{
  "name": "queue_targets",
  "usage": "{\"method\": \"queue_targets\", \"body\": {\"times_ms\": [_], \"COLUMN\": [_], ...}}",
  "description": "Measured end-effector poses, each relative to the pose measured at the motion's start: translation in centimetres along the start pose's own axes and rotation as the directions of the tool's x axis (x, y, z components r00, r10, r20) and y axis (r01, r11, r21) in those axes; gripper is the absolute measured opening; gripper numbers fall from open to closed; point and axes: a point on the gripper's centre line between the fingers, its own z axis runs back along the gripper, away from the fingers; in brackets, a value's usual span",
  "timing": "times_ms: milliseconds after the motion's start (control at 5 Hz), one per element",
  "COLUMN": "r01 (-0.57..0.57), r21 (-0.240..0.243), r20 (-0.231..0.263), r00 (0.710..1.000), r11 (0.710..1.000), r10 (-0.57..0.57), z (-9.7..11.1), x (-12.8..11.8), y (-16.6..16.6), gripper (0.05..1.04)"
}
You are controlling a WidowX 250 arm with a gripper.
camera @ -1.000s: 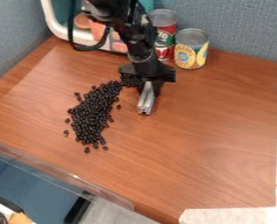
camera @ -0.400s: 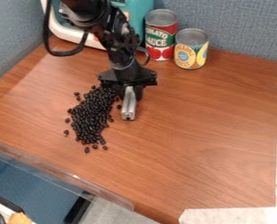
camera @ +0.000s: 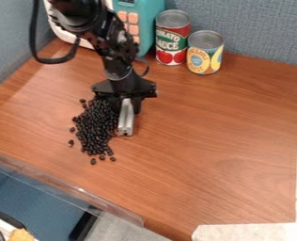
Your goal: Sweep into pile
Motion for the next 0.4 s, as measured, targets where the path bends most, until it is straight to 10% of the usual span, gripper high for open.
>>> {"method": "queue_targets", "body": {"times_ms": [400], "r01": [0.145], "r21": [-0.062], "r20": [0.066], "r00": [0.988], "r11": [0.988], "r10": [-0.141], "z": [1.4], "x": [2.6], "y": [-2.4], "gripper": [0.381]}}
